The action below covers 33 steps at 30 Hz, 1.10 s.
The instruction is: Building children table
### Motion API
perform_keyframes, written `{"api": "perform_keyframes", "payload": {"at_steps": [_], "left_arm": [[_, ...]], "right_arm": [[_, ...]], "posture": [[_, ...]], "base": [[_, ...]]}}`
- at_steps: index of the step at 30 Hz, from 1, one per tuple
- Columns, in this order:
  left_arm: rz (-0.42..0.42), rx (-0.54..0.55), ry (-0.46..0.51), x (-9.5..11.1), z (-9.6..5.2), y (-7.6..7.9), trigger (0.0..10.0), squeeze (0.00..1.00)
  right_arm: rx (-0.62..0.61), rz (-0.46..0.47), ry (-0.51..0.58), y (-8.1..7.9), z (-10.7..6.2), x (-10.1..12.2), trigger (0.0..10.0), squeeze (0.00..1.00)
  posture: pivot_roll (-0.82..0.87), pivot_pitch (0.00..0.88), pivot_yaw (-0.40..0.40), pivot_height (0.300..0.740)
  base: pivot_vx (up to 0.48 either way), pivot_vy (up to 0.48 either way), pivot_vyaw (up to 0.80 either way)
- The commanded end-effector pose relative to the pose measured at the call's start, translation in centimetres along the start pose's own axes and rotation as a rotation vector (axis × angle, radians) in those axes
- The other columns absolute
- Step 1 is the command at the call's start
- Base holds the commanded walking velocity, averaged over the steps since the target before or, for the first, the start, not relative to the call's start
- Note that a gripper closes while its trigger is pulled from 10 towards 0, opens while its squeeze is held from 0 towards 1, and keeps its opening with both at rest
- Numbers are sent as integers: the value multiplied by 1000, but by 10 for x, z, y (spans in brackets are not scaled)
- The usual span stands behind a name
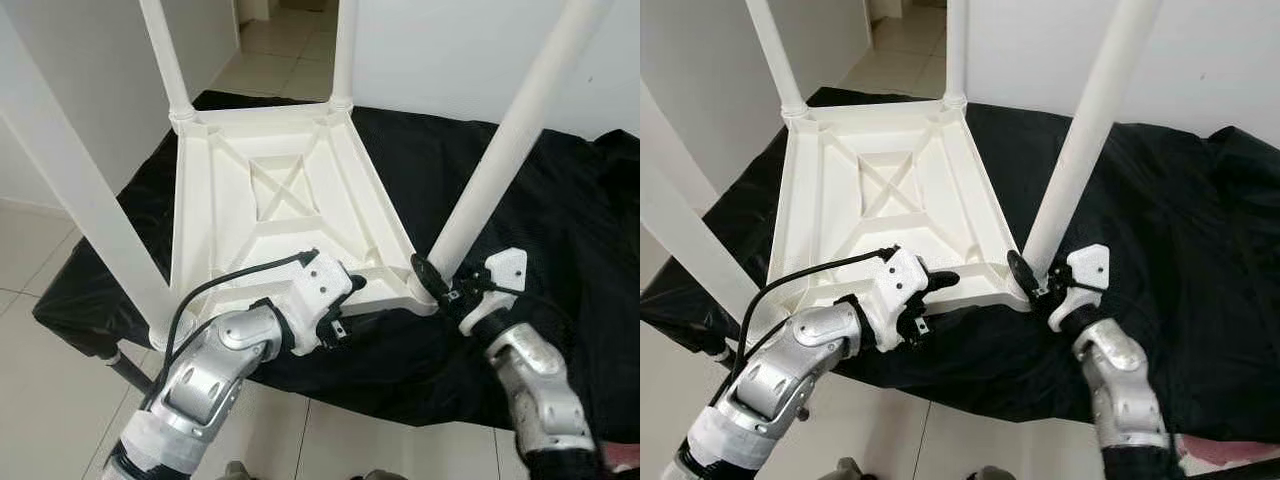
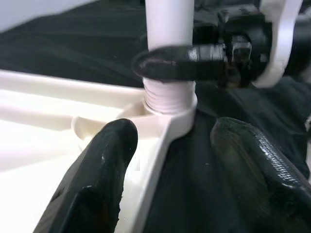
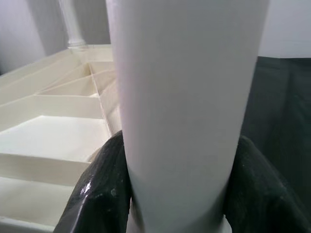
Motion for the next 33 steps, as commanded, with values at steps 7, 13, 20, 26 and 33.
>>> {"api": "perform_keyframes", "payload": {"at_steps": [7,13,20,26,33], "left_arm": [[27,35,-10,-5,1,-3,10000,0],[68,67,-4,-6,3,-4,10000,0],[-1,41,26,-5,5,3,10000,0],[-51,47,53,-4,6,2,10000,0],[-81,58,54,-8,5,2,10000,0]], "right_arm": [[-252,33,56,-6,-1,0,10000,0],[-391,61,82,-5,-2,-2,10000,0],[-412,116,77,-17,1,-8,10000,1000],[-364,90,115,-20,3,2,10000,1000],[-234,48,132,-15,-5,11,10000,0]], "posture": [[-102,10,14,740],[-99,12,-4,740],[-89,6,-13,740],[-84,0,-26,740],[-87,0,-31,740]], "base": [[0,0,0],[0,0,0],[0,0,0],[0,0,0],[0,0,0]]}}
Point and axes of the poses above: a point about 5 cm out from each wrist's last joint towards the gripper, its own z axis pointing out of the wrist towards the gripper, its own x axis along the axis of the wrist's last joint, y = z × x, the point moved 5 cm from there along z, pointing out of the wrist towards the gripper, and after that the axes turned 14 degrees about z, right-handed, at the moved point
